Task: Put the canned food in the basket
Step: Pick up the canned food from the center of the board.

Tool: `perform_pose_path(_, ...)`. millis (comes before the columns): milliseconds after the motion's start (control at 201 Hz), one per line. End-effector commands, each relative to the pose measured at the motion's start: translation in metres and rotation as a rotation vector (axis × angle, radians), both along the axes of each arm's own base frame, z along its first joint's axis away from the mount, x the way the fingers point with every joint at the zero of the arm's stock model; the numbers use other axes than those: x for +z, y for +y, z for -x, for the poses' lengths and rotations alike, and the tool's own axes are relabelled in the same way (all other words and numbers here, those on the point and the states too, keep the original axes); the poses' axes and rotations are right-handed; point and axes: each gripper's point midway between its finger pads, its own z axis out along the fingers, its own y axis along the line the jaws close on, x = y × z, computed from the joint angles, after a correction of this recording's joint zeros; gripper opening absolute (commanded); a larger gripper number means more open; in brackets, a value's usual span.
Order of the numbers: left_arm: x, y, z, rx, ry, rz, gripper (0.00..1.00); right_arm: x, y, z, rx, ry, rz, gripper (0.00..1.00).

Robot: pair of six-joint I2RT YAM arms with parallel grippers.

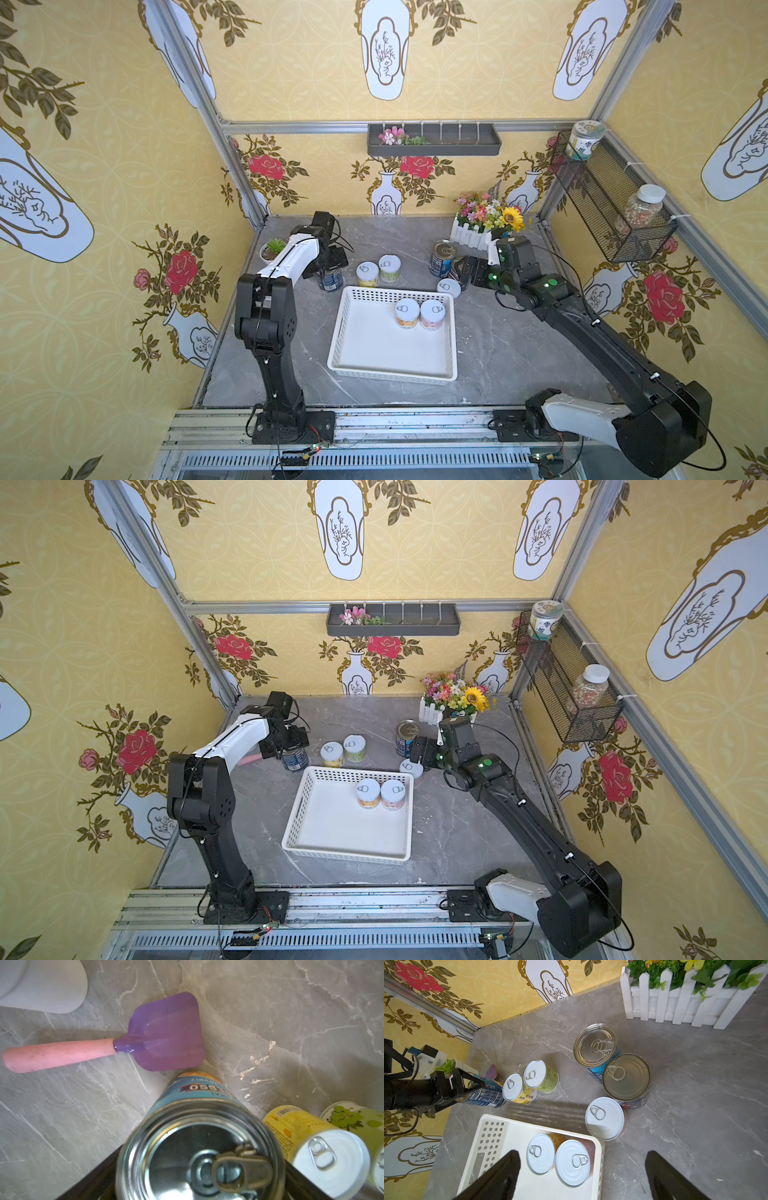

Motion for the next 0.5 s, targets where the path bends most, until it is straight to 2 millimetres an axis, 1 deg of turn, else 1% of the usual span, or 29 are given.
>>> perform_pose_path(0, -0.005, 0.015, 0.007, 0.031, 0.047, -0.083, 1.0, 0.005, 0.003, -0.004, 0.004, -0.017, -0.009, 0.97)
perform_pose_path(154, 0.0, 0.021, 0.004, 0.047, 0.04, -0.113, 0.98, 0.006, 0.004, -0.003, 0.01, -0.02, -0.009, 0.97)
perform_pose_path(214, 0.003, 0.022, 0.003, 0.05, 0.031, -0.113, 0.95, 0.006, 0.004, -0.003, 0.009, -0.02, -0.009, 0.97)
perform_pose_path(264, 0.005, 0.022, 0.003, 0.05, 0.024, -0.111, 0.91, 0.006, 0.005, -0.003, 0.011, -0.018, -0.007, 0.97)
perform_pose_path(349, 0.004, 0.019, 0.003, 0.046, 0.028, -0.101, 0.85, 0.006, 0.006, -0.002, 0.014, -0.018, -0.008, 0.97)
perform_pose_path(493, 0.0, 0.017, 0.005, 0.043, 0.039, -0.088, 0.81, 0.005, 0.006, -0.003, 0.016, -0.016, -0.004, 0.97)
